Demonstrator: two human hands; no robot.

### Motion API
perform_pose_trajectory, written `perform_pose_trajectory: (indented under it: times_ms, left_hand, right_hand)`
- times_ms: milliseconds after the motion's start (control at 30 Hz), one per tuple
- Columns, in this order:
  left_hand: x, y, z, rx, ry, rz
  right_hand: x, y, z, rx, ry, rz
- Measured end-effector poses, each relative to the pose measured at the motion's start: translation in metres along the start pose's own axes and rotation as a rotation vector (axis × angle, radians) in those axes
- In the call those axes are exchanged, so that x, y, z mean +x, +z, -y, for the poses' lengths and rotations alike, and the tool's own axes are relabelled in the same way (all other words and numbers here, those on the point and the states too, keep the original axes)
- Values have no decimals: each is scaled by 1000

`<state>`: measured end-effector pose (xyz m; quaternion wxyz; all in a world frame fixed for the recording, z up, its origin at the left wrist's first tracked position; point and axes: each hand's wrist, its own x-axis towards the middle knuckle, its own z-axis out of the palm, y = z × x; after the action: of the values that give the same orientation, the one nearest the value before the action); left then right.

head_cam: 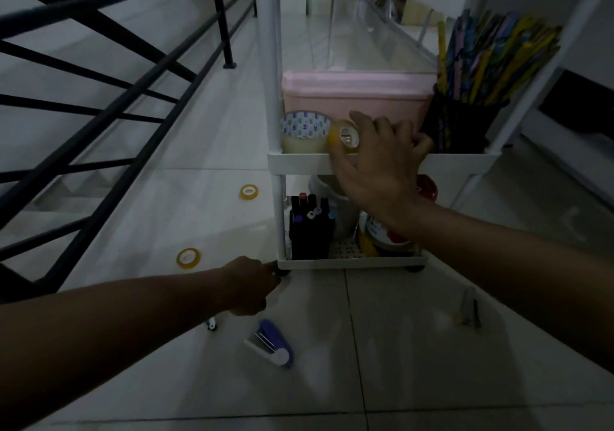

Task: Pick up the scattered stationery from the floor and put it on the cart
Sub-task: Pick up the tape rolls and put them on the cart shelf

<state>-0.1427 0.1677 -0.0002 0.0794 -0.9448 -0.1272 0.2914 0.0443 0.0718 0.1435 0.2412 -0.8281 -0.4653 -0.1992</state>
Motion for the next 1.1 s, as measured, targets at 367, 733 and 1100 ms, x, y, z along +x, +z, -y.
perform_pose_trajectory:
  times_ms: [367,733,1100]
  left_hand:
    - [-8,13,16,-93,-88,43]
    - [-15,67,70,-175,-331,16]
    - [12,95,105,-496,-665,112]
  right_hand:
    - [-71,30,30,286,-781,57]
    - [-132,145,42,89,-861,893]
    - [-144,186,61,204,-608,1028]
